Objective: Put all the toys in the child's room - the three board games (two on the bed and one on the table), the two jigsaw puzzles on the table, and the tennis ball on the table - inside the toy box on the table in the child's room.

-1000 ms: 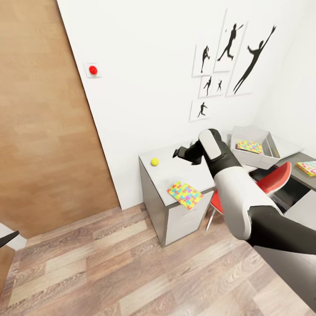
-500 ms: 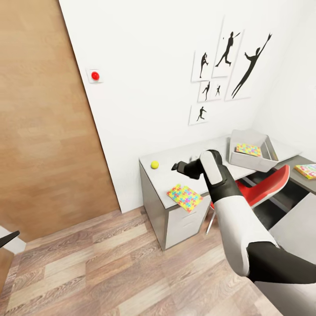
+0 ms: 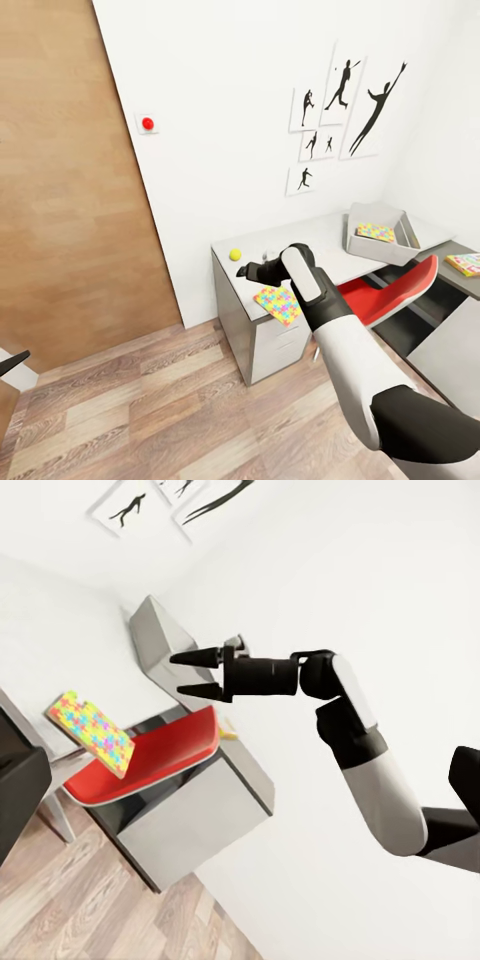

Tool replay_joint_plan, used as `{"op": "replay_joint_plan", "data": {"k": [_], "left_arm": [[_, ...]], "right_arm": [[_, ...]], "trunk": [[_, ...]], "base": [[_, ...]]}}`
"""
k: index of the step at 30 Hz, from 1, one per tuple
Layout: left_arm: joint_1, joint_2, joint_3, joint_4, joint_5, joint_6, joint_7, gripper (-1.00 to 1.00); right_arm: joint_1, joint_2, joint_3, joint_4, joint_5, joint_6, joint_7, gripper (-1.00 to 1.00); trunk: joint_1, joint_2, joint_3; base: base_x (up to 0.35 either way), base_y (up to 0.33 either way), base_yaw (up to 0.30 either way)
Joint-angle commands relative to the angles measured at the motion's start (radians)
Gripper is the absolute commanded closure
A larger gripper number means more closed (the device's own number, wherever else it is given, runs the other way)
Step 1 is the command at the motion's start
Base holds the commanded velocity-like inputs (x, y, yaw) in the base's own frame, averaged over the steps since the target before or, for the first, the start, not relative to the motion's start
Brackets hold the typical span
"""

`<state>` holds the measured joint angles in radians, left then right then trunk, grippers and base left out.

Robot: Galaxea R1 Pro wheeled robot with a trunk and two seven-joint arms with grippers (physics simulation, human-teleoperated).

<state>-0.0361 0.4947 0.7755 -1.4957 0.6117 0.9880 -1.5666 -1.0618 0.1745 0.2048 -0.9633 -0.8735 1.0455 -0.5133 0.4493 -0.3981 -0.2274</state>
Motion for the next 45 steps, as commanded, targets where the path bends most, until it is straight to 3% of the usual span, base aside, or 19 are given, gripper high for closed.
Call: {"op": "replay_joint_plan", "data": {"k": [1, 10, 14, 19, 36, 43, 45], "left_arm": [[-0.001, 0.000, 0.000, 0.000, -0.001, 0.011, -0.004, -1.00], [-0.001, 0.001, -0.013, 0.000, -0.001, 0.011, -0.004, -1.00], [-0.001, 0.001, -0.014, 0.000, -0.001, 0.011, -0.004, -1.00], [-0.001, 0.001, -0.015, 0.000, -0.001, 0.011, -0.004, -1.00], [-0.001, -0.001, -0.030, 0.000, -0.001, 0.009, -0.004, -1.00], [-0.002, -0.001, -0.046, 0.000, -0.001, 0.009, -0.004, -1.00], [-0.002, -0.001, -0.047, -0.001, -0.001, 0.009, -0.004, -1.00]], "right_arm": [[0.000, 0.000, 0.011, -0.002, -0.010, 0.002, -0.010, -1.00], [0.026, 0.000, 0.049, -0.001, -0.014, 0.002, -0.010, -1.00], [0.049, 0.000, 0.113, 0.004, -0.016, 0.002, -0.010, -1.00], [0.066, 0.000, 0.161, 0.011, -0.016, 0.002, -0.010, -1.00], [0.182, 0.000, 0.221, 0.278, -0.005, -0.023, 0.010, -1.00], [0.235, 0.000, 0.350, 0.364, -0.001, -0.110, 0.012, -1.00], [0.243, 0.000, 0.364, 0.390, -0.001, -0.134, 0.012, -1.00]], "trunk": [[0.001, -0.002, 0.000], [0.001, -0.002, 0.015], [0.001, -0.002, 0.021], [0.001, -0.002, 0.030], [0.001, -0.002, 0.058], [0.001, -0.002, 0.070], [0.001, -0.002, 0.073]], "base": [[0.000, 0.000, 0.000], [0.000, 0.000, 0.000], [0.000, 0.000, 0.000], [0.000, 0.000, 0.000], [0.000, 0.000, 0.000], [0.000, 0.000, 0.000], [0.000, 0.000, 0.000]]}}
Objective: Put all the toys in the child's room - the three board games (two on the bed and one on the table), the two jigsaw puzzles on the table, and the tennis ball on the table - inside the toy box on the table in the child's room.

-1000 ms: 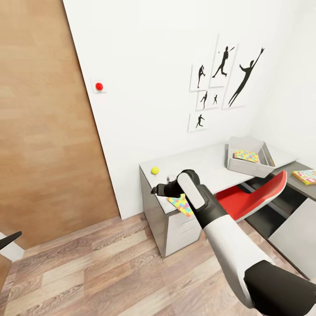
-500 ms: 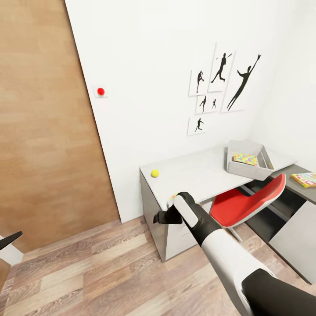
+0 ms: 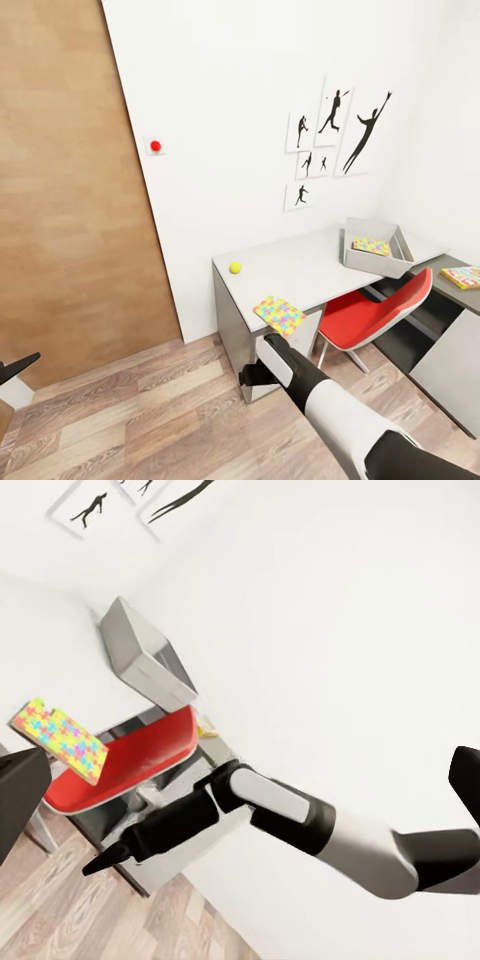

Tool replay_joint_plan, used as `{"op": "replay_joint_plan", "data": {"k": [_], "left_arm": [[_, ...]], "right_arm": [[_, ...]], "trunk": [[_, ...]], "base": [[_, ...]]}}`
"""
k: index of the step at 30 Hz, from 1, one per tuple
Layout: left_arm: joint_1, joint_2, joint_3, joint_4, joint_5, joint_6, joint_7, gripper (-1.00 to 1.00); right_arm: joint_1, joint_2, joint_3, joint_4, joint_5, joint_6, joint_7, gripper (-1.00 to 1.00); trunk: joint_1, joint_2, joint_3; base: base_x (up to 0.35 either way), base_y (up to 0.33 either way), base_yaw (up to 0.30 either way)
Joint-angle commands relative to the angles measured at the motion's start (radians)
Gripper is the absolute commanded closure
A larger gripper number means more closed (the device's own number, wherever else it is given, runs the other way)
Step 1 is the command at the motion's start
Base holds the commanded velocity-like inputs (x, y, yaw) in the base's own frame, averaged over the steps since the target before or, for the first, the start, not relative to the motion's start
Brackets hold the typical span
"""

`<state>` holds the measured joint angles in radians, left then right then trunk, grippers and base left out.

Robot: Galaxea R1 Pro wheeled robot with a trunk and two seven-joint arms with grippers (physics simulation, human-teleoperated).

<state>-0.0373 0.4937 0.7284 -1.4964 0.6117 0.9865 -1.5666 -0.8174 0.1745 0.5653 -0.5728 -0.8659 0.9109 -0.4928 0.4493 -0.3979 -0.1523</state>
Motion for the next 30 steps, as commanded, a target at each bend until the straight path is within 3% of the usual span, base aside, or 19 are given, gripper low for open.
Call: {"op": "replay_joint_plan", "data": {"k": [1, 7, 15, 23, 30], "left_arm": [[-0.001, 0.000, 0.000, 0.000, -0.001, 0.011, -0.004, -1.00], [-0.001, 0.000, -0.001, 0.000, -0.001, 0.011, -0.004, -1.00], [-0.001, -0.002, -0.003, 0.000, -0.001, 0.011, -0.004, -1.00], [-0.001, -0.001, -0.003, -0.001, -0.003, 0.011, -0.004, -1.00], [-0.001, -0.001, -0.003, -0.001, -0.003, 0.011, -0.004, -1.00]], "right_arm": [[0.002, 0.000, 0.008, 0.015, -0.008, -0.011, -0.009, -1.00], [0.014, 0.000, 0.025, 0.153, -0.003, -0.106, -0.009, -1.00], [0.031, 0.000, 0.029, 0.312, 0.014, -0.334, -0.009, -1.00], [0.106, 0.000, 0.033, 0.371, 0.018, -0.531, -0.008, -1.00], [0.163, 0.000, 0.040, 0.379, 0.021, -0.599, -0.007, -1.00]], "trunk": [[0.001, -0.002, 0.000], [0.001, -0.002, 0.010], [0.001, -0.002, 0.023], [0.001, -0.002, 0.028], [0.001, -0.002, 0.028]], "base": [[0.000, 0.000, 0.000], [0.000, 0.000, 0.000], [0.000, 0.000, 0.000], [0.000, 0.000, 0.000], [0.000, 0.000, 0.000]]}}
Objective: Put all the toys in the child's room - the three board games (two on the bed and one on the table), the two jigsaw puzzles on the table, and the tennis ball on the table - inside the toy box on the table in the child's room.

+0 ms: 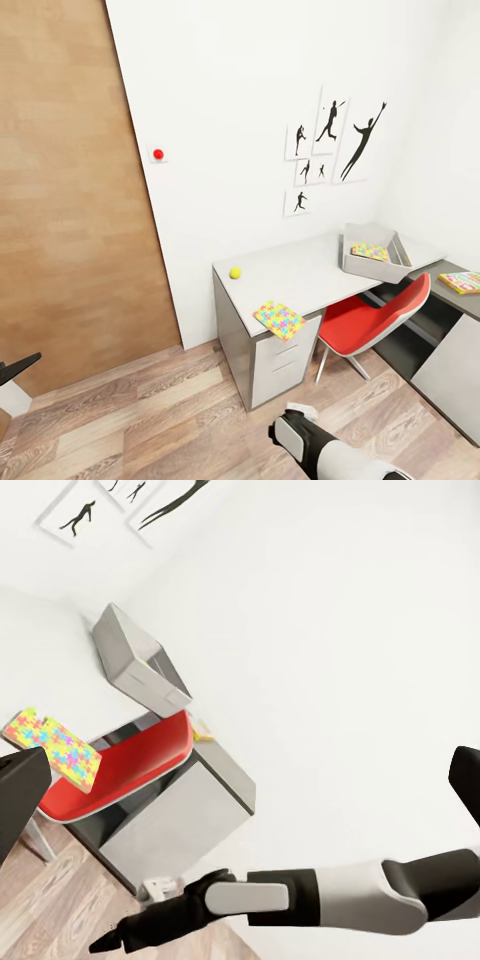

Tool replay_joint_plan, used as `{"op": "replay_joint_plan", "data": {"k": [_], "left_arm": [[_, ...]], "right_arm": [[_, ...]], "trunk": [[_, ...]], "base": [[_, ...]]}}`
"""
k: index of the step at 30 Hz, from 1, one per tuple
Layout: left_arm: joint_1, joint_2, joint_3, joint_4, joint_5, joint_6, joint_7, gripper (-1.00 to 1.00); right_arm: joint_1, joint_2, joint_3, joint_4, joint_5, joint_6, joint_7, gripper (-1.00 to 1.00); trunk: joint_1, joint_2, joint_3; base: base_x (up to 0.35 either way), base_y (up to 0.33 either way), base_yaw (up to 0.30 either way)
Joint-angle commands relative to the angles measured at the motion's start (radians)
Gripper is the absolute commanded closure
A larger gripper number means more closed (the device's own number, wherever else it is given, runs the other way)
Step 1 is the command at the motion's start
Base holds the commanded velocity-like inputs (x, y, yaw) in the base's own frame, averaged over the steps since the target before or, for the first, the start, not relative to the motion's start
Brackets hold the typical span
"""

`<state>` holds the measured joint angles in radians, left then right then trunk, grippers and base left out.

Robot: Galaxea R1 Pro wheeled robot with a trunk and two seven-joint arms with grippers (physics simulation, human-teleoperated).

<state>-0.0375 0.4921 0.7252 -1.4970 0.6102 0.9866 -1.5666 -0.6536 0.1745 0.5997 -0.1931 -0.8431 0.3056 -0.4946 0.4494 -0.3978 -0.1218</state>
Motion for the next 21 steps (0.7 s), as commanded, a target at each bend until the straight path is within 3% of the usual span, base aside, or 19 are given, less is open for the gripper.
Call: {"op": "replay_joint_plan", "data": {"k": [1, 8, 12, 21], "left_arm": [[-0.001, 0.000, 0.000, 0.000, -0.001, 0.011, -0.004, -1.00], [-0.001, -0.001, 0.000, 0.000, -0.001, 0.011, -0.004, -1.00], [-0.002, -0.002, 0.000, 0.000, -0.001, 0.011, -0.004, -1.00], [-0.002, -0.003, 0.000, 0.000, -0.001, 0.011, 0.005, -1.00]], "right_arm": [[0.009, 0.000, 0.011, 0.000, 0.002, 0.000, -0.006, -1.00], [0.045, 0.000, 0.026, 0.001, 0.038, -0.035, -0.006, -1.00], [0.080, 0.000, 0.027, 0.001, 0.067, -0.121, -0.006, -1.00], [0.101, 0.000, 0.028, 0.001, 0.078, -0.195, -0.007, -1.00]], "trunk": [[0.001, -0.002, -0.002], [0.001, -0.002, -0.002], [0.001, -0.002, -0.002], [0.001, -0.002, -0.002]], "base": [[0.000, 0.000, 0.000], [0.000, 0.000, 0.000], [0.000, 0.000, 0.000], [0.000, 0.000, 0.000]]}}
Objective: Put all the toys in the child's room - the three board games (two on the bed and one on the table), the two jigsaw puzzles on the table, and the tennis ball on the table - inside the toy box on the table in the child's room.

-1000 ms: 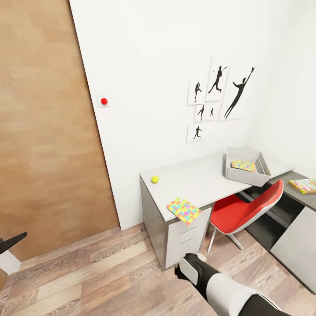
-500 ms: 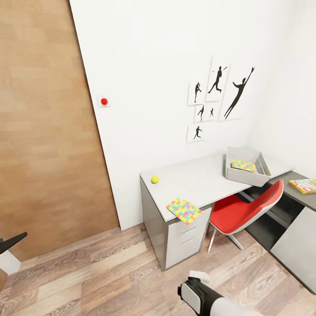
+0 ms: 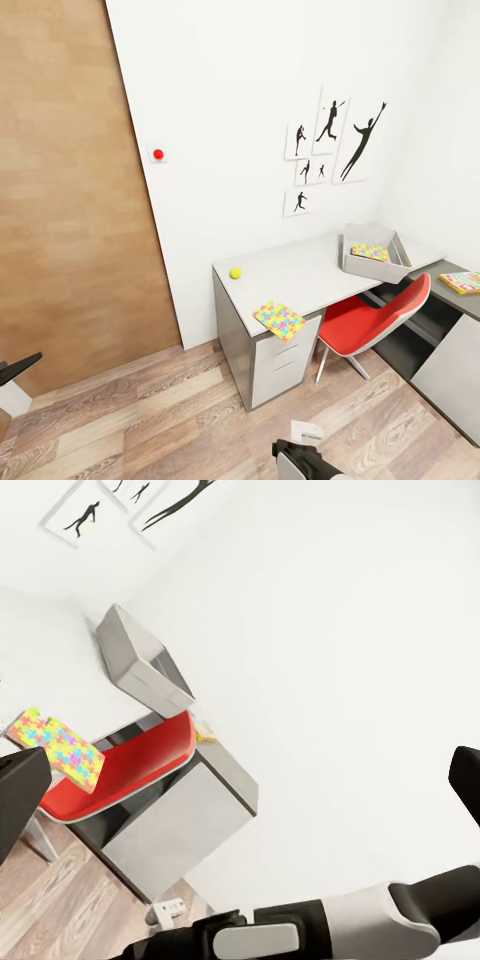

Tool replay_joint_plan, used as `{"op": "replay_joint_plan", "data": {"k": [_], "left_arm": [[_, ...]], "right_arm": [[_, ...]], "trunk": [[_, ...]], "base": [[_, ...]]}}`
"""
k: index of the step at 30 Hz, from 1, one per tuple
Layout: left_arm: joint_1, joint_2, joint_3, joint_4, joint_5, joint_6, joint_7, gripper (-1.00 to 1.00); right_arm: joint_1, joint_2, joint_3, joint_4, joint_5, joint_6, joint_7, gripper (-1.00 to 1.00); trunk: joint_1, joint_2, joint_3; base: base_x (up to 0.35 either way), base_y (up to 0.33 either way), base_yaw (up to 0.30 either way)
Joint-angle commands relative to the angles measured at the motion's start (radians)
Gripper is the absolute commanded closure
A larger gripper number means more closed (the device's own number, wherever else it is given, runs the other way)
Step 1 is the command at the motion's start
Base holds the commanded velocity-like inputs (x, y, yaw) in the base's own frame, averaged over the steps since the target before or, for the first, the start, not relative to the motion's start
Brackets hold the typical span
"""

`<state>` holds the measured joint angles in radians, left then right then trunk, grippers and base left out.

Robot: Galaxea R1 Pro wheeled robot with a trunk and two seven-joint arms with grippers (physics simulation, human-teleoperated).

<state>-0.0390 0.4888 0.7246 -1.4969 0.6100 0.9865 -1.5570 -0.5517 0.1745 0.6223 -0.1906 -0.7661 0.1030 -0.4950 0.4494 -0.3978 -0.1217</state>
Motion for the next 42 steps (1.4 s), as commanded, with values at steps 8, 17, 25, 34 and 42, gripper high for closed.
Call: {"op": "replay_joint_plan", "data": {"k": [8, 17, 25, 34, 42], "left_arm": [[-0.004, -0.011, -0.040, 0.000, -0.001, -0.006, 0.047, -1.00], [-0.021, -0.022, -0.160, 0.000, 0.000, -0.054, 0.237, -1.00], [-0.056, -0.069, -0.207, 0.001, 0.001, -0.060, 0.437, -1.00], [-0.099, -0.154, -0.326, 0.003, 0.001, -0.062, 0.689, -1.00], [-0.107, -0.249, -0.425, 0.003, 0.000, -0.071, 0.828, -1.00]], "right_arm": [[0.001, -0.012, 0.005, -0.001, -0.007, -0.001, -0.006, -1.00], [0.002, -0.037, -0.001, 0.001, -0.014, -0.051, -0.006, -1.00], [0.004, -0.069, -0.015, 0.000, -0.032, -0.070, 0.000, -1.00], [0.004, -0.102, -0.021, 0.000, -0.119, -0.074, 0.039, -1.00], [0.004, -0.144, -0.021, 0.000, -0.220, -0.074, 0.136, -1.00]], "trunk": [[0.001, -0.002, -0.002], [0.001, -0.002, -0.002], [0.001, -0.002, -0.002], [0.001, -0.002, -0.002], [0.001, -0.002, -0.002]], "base": [[0.000, 0.000, 0.000], [0.001, -0.019, 0.000], [0.056, -0.096, 0.000], [0.113, -0.118, 0.000], [0.096, -0.097, 0.000]]}}
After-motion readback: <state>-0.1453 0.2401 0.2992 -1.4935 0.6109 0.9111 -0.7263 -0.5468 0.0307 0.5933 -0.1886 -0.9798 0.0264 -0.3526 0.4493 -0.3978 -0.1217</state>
